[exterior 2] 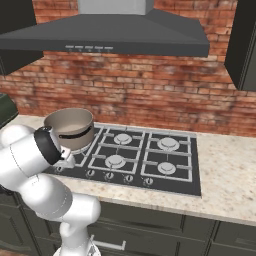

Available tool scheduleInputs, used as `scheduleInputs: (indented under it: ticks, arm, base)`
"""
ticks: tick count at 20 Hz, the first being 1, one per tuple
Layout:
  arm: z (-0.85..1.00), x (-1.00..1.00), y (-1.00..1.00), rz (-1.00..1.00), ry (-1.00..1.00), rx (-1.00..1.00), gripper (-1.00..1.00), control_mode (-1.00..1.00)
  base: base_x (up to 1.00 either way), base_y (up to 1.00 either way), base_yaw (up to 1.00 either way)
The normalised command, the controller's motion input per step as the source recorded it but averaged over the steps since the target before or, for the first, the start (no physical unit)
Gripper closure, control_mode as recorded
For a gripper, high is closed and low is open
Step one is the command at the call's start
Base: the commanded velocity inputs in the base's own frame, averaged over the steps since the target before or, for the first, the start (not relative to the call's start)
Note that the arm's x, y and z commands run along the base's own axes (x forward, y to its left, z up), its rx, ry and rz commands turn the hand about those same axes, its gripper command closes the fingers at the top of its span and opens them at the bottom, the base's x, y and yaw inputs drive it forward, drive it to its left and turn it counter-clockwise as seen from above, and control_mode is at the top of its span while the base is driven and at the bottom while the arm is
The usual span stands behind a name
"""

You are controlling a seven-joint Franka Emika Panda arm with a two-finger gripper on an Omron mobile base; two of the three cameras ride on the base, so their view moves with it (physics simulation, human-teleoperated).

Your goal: Retrieve the frozen meat and place it in the pot on a burner. Then turn the burner on.

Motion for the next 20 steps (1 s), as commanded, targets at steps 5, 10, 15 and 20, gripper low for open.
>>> scheduleInputs:
  ticks: [5,10,15,20]
  arm:
    - [-0.08,0.00,0.00,0.20,0.00,0.00,1.00,-1.00]
    - [-0.07,0.00,0.00,0.23,0.00,0.00,1.00,-1.00]
    - [-0.11,0.00,0.00,0.23,0.00,0.00,1.00,-1.00]
    - [-0.14,0.00,0.00,0.23,0.00,0.00,1.00,-1.00]
  base:
    - [0.00,0.00,0.00]
    - [0.00,0.00,0.00]
    - [0.00,0.00,0.00]
    - [0.00,0.00,0.00]
